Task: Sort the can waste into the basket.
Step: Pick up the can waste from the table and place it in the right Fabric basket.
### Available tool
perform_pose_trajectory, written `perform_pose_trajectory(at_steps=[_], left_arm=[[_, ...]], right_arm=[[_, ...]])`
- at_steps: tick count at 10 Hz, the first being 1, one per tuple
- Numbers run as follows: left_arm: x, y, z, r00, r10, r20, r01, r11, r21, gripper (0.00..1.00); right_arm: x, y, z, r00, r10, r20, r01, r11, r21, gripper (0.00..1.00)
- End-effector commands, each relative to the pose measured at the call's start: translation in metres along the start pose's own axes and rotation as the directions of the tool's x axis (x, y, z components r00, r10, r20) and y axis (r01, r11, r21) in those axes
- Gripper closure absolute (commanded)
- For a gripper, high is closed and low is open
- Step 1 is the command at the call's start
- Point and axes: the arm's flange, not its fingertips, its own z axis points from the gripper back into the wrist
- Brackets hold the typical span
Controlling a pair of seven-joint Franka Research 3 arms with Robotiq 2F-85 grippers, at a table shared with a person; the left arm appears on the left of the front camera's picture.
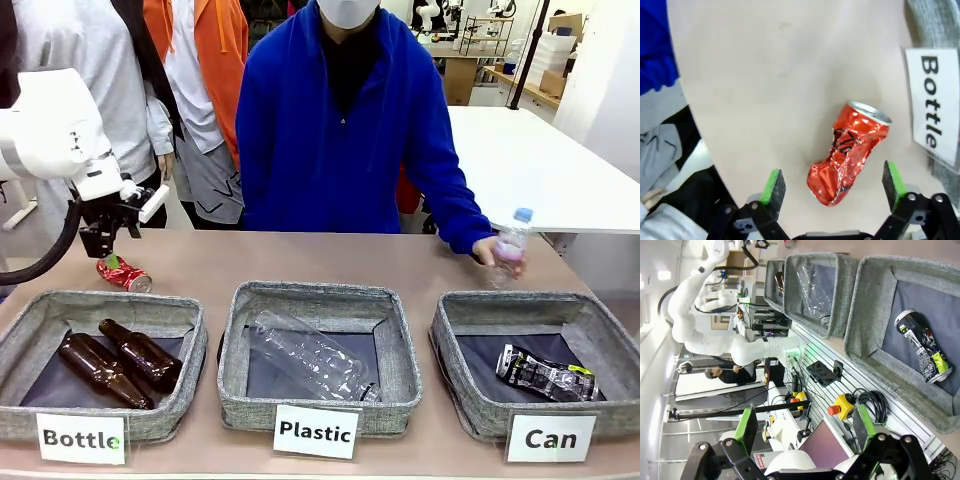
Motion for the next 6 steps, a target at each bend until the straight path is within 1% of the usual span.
perform_pose_trajectory(at_steps=[1, 2, 3, 4, 5, 6], left_arm=[[-0.012, 0.017, -0.017, 0.995, -0.095, -0.033, 0.092, 0.992, -0.084, 0.0], [-0.014, 0.016, -0.031, 0.99, -0.12, -0.068, 0.109, 0.984, -0.14, 0.0], [-0.016, 0.014, -0.041, 0.983, -0.166, -0.084, 0.146, 0.968, -0.204, 0.0], [-0.016, 0.015, -0.046, 0.978, -0.191, -0.085, 0.167, 0.959, -0.23, 0.0], [-0.016, 0.017, -0.051, 0.98, -0.184, -0.079, 0.161, 0.96, -0.231, 0.0], [-0.014, 0.019, -0.057, 0.981, -0.166, -0.101, 0.141, 0.966, -0.216, 0.0]], right_arm=[[-0.004, -0.001, 0.002, 1.0, 0.027, -0.016, -0.027, 1.0, -0.007, 0.0], [-0.004, -0.001, 0.002, 1.0, 0.027, -0.016, -0.027, 1.0, -0.007, 0.0], [-0.004, -0.001, 0.002, 1.0, 0.027, -0.016, -0.027, 1.0, -0.007, 0.0], [-0.004, -0.001, 0.002, 1.0, 0.027, -0.016, -0.027, 1.0, -0.007, 0.0], [-0.004, -0.001, 0.002, 1.0, 0.027, -0.016, -0.027, 1.0, -0.007, 0.0], [-0.004, -0.001, 0.002, 1.0, 0.027, -0.016, -0.027, 1.0, -0.007, 0.0]])
